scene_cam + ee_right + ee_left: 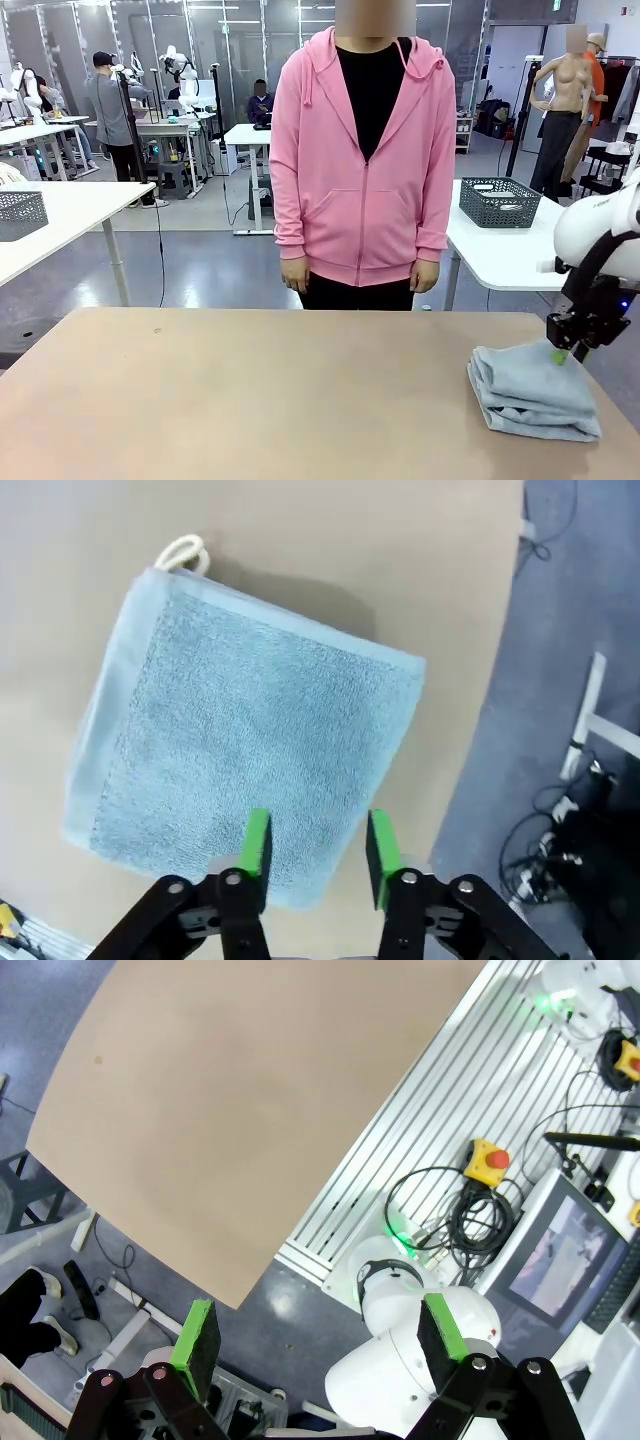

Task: Fold the towels and place them in the basket.
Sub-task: Stack the folded Towel with hook on the right side of the table.

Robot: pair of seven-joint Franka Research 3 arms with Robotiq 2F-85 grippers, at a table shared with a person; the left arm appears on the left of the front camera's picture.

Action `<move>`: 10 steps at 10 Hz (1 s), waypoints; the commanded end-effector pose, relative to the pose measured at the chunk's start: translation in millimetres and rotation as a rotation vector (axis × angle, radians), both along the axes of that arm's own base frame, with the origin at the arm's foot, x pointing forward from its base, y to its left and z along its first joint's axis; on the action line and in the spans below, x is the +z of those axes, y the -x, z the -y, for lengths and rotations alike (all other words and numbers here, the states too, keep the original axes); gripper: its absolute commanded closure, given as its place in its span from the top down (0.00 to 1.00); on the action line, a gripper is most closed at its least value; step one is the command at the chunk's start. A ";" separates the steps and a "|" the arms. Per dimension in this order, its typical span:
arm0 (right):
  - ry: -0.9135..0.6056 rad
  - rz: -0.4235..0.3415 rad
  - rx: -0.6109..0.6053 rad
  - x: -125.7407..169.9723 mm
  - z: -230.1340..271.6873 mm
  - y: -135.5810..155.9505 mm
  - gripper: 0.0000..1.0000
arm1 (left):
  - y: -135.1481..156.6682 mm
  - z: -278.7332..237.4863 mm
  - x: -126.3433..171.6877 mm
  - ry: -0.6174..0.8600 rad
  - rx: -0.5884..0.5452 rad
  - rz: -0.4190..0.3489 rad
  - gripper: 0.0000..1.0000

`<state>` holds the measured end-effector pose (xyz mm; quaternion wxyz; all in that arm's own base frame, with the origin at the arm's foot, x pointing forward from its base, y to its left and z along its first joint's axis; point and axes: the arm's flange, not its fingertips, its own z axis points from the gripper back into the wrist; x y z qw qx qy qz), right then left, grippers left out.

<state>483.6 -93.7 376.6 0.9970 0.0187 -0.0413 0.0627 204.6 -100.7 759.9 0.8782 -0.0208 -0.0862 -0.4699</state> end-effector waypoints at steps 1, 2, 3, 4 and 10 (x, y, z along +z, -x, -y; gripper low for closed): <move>0.055 -0.032 -0.010 17.7 -15.2 8.2 0.98 | 0.1 -1.6 1.0 -0.012 -0.002 0.009 1.00; 0.112 -0.013 -0.018 23.2 -17.7 12.9 1.00 | 0.1 -1.6 1.0 -0.012 -0.002 0.009 1.00; 0.112 0.019 0.005 30.5 -22.8 20.2 1.00 | 0.1 -1.6 1.0 -0.012 -0.002 0.009 1.00; 0.122 0.034 0.023 37.0 -26.8 26.8 1.00 | 0.1 -1.6 1.0 -0.012 -0.002 0.009 1.00; 0.102 0.071 0.054 50.8 -32.9 24.3 1.00 | 0.1 -1.6 1.0 -0.012 -0.002 0.009 1.00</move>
